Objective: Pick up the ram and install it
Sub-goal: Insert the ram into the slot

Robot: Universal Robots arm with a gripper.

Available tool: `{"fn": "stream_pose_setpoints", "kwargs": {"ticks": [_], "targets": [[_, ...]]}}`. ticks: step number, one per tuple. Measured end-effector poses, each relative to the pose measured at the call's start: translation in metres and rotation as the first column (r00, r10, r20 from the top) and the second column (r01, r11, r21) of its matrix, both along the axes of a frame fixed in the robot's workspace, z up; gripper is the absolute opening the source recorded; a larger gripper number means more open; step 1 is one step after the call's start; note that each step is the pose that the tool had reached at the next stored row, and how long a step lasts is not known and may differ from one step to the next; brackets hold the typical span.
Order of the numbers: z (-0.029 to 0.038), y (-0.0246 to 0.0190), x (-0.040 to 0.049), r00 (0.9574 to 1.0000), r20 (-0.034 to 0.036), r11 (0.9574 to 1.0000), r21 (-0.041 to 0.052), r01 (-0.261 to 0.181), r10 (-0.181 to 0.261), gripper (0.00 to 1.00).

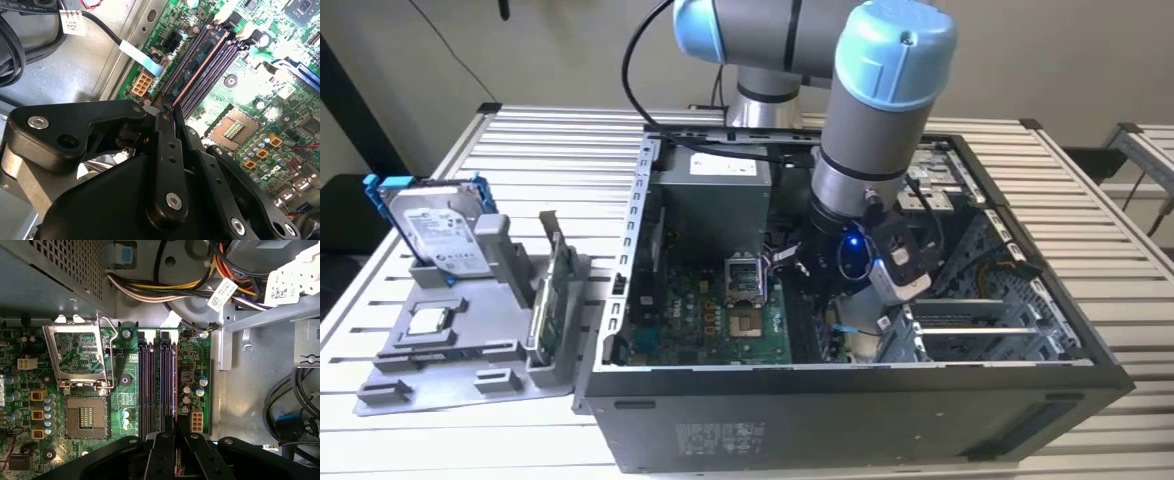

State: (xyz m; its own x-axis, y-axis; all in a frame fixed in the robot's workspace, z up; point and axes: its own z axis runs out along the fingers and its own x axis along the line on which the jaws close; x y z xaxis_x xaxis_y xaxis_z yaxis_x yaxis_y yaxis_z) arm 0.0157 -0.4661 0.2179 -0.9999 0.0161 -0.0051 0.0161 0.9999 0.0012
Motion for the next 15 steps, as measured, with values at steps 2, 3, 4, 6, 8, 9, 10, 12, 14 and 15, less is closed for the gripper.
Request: {"fn": "stream_pose_setpoints", "kwargs": {"ticks": [2,3,4,6,8,9,10,12,14,15], "targets": [[-0.0004,0.0,0.0,1.0,0.0001,1.0,-0.0001,0.0,0.0,0.15],[-0.0011,0.0,0.0,1.0,0.0002,1.0,-0.0001,0.0,0.0,0.15],[-0.0021,0.0,0.0,1.0,0.0002,1.0,0.0,0.0,0.0,0.15],[-0.003,0.0,0.0,1.0,0.0002,1.0,-0.0001,0.0,0.0,0.15],[-0.003,0.0,0.0,1.0,0.0001,1.0,-0.0003,0.0,0.0,0.15],[-0.0031,0.0,0.0,1.0,0.0001,1.0,-0.0003,0.0,0.0,0.15],[-0.0033,0.0,0.0,1.0,0.0002,1.0,-0.0001,0.0,0.0,0.15],[-0.0033,0.0,0.0,1.0,0.0001,1.0,-0.0001,0.0,0.0,0.15],[-0.0034,0.0,0.0,1.0,0.0002,1.0,-0.0001,0.0,0.0,0.15],[-0.0035,0.0,0.0,1.0,0.0002,1.0,0.0,0.0,0.0,0.15]]}}
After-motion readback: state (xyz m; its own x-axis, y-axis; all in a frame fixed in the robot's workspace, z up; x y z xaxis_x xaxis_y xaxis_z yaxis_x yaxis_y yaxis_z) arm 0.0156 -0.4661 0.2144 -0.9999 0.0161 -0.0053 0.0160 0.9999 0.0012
